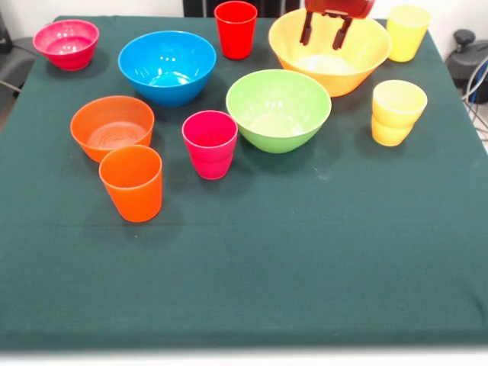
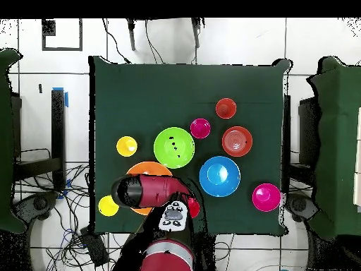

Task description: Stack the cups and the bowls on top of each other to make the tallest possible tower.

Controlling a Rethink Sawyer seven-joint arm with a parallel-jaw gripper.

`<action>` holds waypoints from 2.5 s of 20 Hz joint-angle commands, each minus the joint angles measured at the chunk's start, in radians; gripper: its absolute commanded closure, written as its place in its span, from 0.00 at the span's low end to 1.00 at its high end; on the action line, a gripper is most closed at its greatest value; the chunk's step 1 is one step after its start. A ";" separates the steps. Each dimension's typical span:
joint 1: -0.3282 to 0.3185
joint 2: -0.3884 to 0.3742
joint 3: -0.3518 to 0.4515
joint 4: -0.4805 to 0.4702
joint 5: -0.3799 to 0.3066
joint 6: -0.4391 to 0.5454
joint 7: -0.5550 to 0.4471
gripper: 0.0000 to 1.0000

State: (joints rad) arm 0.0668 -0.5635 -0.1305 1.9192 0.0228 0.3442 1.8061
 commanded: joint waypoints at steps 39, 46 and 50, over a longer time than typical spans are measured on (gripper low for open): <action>-0.044 -0.035 0.084 -0.014 -0.025 -0.054 0.107 0.00; -0.039 -0.030 0.080 -0.020 -0.023 -0.050 0.111 0.00; -0.032 -0.024 0.076 -0.025 -0.021 -0.054 0.118 0.00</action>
State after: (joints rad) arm 0.0298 -0.6215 -0.1233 1.9196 0.0226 0.3444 1.8061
